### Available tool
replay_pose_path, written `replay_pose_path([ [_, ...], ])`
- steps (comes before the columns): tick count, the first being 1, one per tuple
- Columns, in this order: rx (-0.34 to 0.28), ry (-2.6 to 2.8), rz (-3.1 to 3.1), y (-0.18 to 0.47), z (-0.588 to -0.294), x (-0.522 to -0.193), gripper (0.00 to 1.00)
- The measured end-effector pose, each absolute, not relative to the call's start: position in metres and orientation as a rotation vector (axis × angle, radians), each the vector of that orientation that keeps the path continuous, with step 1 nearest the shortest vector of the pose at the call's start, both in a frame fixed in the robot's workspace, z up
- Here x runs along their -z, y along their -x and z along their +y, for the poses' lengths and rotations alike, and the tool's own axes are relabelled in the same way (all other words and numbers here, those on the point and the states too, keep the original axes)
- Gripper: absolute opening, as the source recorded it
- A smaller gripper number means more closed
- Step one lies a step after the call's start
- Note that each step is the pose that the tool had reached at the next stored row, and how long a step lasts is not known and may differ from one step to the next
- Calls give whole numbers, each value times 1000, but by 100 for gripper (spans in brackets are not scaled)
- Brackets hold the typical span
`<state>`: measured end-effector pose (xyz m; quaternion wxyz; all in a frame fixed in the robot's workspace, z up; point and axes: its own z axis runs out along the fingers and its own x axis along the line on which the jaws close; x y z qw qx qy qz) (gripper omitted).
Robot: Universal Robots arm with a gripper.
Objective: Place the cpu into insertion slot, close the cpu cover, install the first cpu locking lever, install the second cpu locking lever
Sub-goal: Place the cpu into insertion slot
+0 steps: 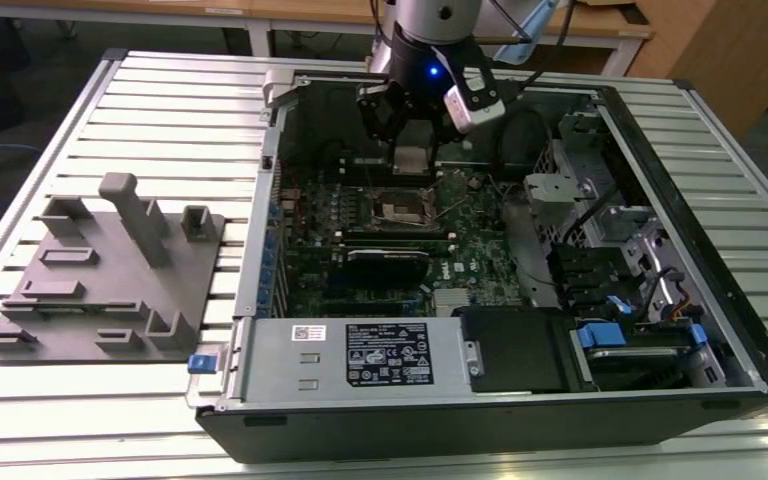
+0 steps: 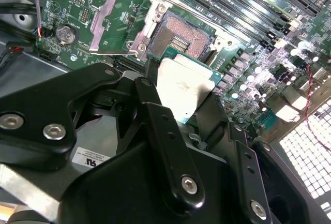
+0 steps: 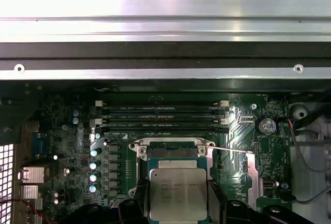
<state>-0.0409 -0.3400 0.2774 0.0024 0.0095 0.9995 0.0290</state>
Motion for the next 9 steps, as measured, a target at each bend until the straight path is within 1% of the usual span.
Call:
replay_pose_path([
  [9,-91,-30,3135,41,-340,-276,54],
])
